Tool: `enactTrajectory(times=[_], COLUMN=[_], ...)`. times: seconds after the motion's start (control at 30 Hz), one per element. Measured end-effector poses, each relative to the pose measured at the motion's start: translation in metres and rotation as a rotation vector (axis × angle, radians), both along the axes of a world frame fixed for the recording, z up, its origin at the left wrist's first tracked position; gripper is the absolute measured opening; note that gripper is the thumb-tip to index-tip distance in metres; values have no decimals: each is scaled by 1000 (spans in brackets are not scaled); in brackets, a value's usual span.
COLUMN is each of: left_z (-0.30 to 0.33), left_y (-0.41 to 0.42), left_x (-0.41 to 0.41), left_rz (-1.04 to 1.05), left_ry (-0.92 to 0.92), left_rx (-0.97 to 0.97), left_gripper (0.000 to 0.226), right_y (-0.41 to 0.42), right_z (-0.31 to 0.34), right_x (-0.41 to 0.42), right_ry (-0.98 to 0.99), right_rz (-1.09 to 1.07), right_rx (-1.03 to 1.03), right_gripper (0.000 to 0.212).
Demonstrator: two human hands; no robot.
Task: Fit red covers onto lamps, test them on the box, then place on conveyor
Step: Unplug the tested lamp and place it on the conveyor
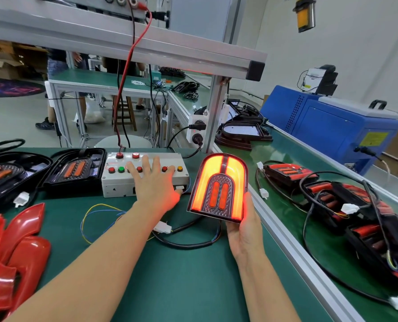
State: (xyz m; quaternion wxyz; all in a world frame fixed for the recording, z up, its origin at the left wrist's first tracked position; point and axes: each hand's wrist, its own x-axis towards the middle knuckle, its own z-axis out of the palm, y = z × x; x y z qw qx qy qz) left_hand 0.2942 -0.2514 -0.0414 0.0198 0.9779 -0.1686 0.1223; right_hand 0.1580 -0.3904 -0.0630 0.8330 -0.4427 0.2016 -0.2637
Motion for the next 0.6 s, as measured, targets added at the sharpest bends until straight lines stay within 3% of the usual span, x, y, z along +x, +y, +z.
enactTrajectory(times=[0.6], left_z=[2], left_y=[1], left_x=[-2], left_rz=[-15], left_ry=[-1], left_rx=[14], left_gripper=[70], right_y=[-1], right_z=[4], right_x=[-4], right_ry=[41], right_rz=[-77], right_rx=[18], right_gripper=[36])
